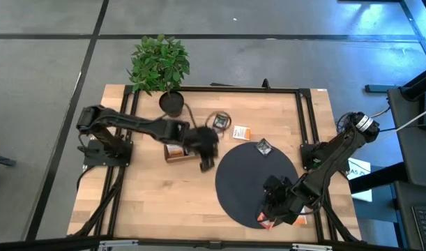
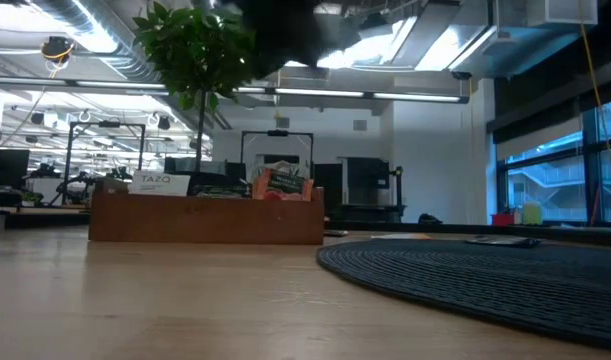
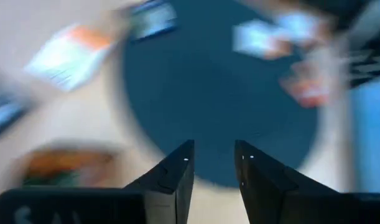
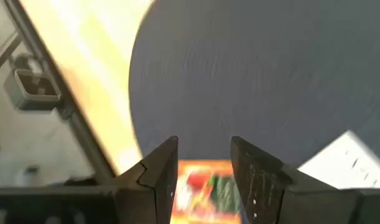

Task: Pick & Place Tea
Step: Put the orange tea bag into the right section of the wooden organizer

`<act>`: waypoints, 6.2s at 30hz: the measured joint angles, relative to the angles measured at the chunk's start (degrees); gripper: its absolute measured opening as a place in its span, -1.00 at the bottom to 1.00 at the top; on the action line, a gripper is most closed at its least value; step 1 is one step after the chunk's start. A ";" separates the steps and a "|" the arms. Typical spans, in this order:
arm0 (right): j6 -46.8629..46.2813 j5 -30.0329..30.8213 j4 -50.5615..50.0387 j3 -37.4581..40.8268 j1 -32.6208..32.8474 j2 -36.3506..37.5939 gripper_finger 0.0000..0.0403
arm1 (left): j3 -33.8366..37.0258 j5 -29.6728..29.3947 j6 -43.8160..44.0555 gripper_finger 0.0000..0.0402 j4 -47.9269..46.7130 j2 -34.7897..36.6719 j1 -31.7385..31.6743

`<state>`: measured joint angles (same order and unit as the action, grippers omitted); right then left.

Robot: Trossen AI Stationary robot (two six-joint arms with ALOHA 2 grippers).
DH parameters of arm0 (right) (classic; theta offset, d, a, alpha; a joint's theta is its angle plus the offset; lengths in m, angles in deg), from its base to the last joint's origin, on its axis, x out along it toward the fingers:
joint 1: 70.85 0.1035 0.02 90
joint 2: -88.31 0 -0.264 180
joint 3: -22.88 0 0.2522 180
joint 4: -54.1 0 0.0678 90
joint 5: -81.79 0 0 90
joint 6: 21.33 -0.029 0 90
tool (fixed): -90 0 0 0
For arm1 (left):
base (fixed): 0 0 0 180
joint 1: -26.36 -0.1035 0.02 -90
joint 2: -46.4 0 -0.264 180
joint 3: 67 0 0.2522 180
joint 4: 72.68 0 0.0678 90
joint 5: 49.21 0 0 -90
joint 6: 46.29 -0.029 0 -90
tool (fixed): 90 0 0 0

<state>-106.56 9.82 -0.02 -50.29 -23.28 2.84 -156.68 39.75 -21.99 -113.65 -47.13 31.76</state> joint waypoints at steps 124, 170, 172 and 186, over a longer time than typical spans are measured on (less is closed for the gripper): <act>-31.28 -5.21 39.50 20.06 5.18 -8.72 -0.31 | -33.79 1.66 2.09 -0.43 32.38 -54.23 15.85; -13.11 4.22 27.30 13.28 1.46 3.89 -0.98 | -33.69 -2.71 -15.95 -0.43 0.06 -27.98 7.85; -7.03 4.36 23.16 10.28 -1.19 4.88 -0.98 | -33.64 -3.45 -17.38 -0.43 -4.64 -24.88 7.17; 59.41 5.03 7.18 -7.67 -30.55 5.64 -0.98 | -24.26 -10.97 -9.05 -0.43 -27.36 0.26 8.08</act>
<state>-47.14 14.85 7.16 -57.97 -53.83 8.48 -180.93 28.77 -31.04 -141.01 -46.88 39.85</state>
